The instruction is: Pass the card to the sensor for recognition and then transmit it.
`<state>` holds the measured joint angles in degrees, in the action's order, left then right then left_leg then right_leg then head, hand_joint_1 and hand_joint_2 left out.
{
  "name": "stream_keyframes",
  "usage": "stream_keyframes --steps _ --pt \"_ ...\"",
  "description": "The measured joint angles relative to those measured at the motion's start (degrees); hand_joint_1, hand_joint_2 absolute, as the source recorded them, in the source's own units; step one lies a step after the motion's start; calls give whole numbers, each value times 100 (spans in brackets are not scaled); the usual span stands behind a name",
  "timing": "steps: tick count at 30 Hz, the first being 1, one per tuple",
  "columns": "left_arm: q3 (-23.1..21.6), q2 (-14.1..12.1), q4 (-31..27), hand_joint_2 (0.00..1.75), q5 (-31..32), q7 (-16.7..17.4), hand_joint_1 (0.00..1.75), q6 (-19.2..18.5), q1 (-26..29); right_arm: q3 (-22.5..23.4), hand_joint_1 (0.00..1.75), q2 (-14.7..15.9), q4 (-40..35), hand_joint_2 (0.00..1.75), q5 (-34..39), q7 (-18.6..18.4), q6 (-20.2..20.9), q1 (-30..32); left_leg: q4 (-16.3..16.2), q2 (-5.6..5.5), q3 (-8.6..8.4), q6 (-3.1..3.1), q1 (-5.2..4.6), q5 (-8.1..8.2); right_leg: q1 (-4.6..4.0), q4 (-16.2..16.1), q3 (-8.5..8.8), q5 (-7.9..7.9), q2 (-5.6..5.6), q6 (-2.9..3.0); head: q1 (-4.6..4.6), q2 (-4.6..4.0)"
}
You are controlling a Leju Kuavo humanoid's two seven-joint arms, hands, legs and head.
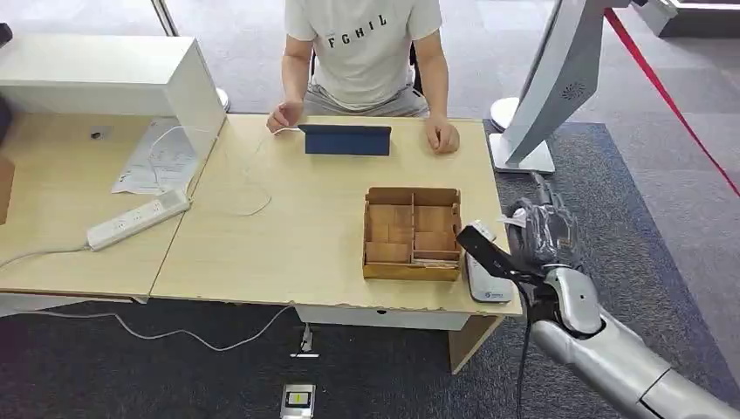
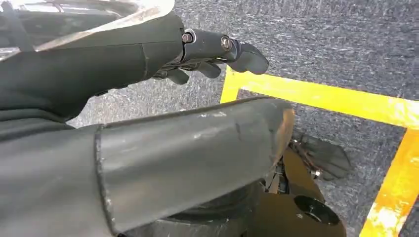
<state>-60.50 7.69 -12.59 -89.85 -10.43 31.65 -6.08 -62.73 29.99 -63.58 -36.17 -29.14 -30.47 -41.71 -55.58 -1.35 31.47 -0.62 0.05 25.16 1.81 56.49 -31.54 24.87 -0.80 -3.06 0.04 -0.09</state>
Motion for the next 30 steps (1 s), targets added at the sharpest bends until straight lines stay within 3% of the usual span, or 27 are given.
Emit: stream_keyframes --steps 30 --pt "0 -15 -2 0 4 -72 0 -383 2 9 175 -92 68 175 -35 232 236 512 1 -2 2 0 1 0 -1 1 1 0 0 0 2 0"
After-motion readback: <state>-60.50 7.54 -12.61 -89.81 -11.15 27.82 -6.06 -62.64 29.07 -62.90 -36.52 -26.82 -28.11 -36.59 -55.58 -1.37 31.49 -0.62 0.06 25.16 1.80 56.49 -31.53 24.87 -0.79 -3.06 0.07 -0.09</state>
